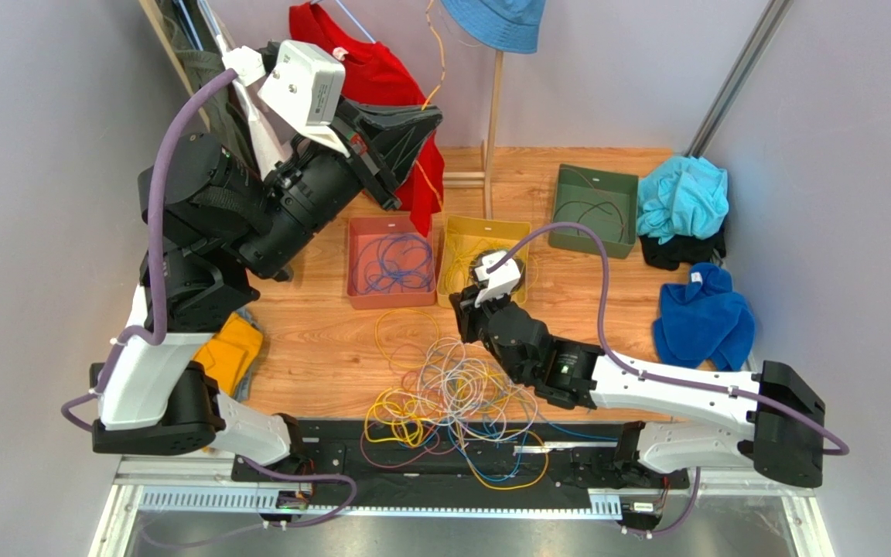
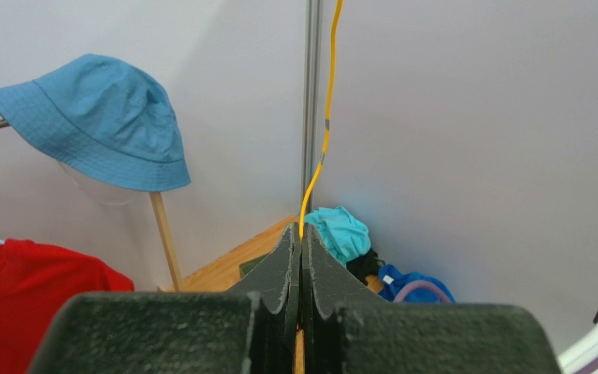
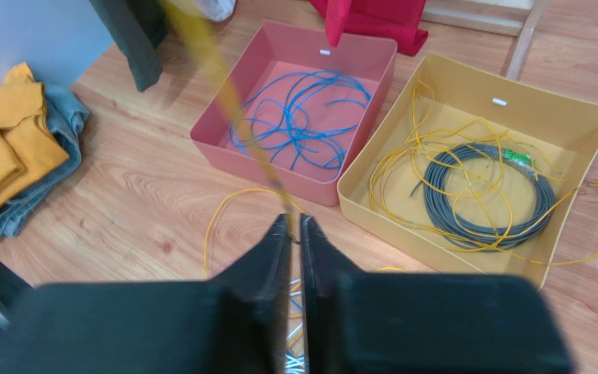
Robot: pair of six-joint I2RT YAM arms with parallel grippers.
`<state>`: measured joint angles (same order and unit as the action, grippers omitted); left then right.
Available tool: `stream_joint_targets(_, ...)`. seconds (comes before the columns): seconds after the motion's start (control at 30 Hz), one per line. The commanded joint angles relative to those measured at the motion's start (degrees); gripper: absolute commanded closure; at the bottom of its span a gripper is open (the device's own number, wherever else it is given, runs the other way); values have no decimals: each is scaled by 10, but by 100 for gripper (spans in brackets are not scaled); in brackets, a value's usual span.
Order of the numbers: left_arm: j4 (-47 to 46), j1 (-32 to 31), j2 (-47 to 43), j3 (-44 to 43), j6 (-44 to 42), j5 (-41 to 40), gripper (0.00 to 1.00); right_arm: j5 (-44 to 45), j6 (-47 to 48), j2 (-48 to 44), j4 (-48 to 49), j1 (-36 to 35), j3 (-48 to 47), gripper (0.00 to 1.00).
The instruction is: Untangle the cables
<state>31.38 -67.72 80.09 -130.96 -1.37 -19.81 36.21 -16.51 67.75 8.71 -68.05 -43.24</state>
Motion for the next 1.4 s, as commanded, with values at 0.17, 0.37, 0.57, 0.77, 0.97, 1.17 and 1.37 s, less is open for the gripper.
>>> stream_joint_targets(0.17,-25,4,-101,162,3,-102,100,24,-24,-134,-43,1,-26,100)
stream_joint_targets(0.37,-73,36,-240,469,117,-186,100,8,3,-219,-214,1,-140,100)
stream_joint_targets(0.57,-122,46,-357,732,235,-167,99,16,51,-204,-316,1,-293,100)
stream_joint_targets(0.77,-128,45,-402,842,308,-131,13,37,67,-154,-354,2,-345,100)
stream_joint_targets(0.97,-88,45,-426,878,352,-136,4,40,66,-115,-351,10,-338,100)
stream_joint_targets(1.17,-45,46,-478,935,397,-140,2,26,64,-90,-340,50,-339,100)
stream_joint_targets(1.37,-1,46,-562,986,443,-132,2,-6,62,-64,-335,115,-344,100)
